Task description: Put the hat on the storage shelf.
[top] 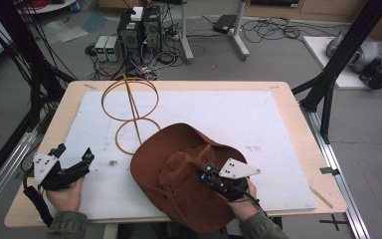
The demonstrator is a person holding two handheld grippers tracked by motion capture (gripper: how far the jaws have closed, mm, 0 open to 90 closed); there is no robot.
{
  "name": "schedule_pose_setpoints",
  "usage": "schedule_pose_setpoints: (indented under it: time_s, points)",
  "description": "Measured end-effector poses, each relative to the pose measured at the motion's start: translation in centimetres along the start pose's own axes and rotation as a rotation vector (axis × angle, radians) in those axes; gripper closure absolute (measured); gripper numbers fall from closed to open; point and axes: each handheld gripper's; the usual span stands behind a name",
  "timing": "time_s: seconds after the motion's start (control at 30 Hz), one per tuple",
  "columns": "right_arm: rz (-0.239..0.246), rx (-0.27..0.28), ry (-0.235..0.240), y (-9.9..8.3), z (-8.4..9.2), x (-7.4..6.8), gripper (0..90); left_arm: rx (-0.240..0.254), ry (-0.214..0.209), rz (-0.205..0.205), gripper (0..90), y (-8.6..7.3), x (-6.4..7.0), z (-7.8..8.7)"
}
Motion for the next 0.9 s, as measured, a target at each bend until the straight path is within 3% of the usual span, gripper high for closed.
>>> schedule_pose_setpoints:
  time_s: [0.63,0.8,0.9]
  points:
    - [-0.026,0.062,-0.027,0.1,1.4,0.8,88.4,0.001,-0.001,0.004,12.5,0.0,-0.1,0.0]
    - [-0.021,0.126,-0.058,0.1,2.3,1.4,88.3,-0.002,0.000,0.003,12.5,0.0,-0.1,0.0]
    - [-0.043,0.156,-0.061,0.2,2.8,1.8,88.3,-0.004,0.000,0.003,12.5,0.0,-0.1,0.0]
Point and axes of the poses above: each handheld gripper's, and its own axes: z roughly backward along the jaws, y roughly out of its top, x roughly to its right, and after that the axes turned 5 degrees about z, right-handed
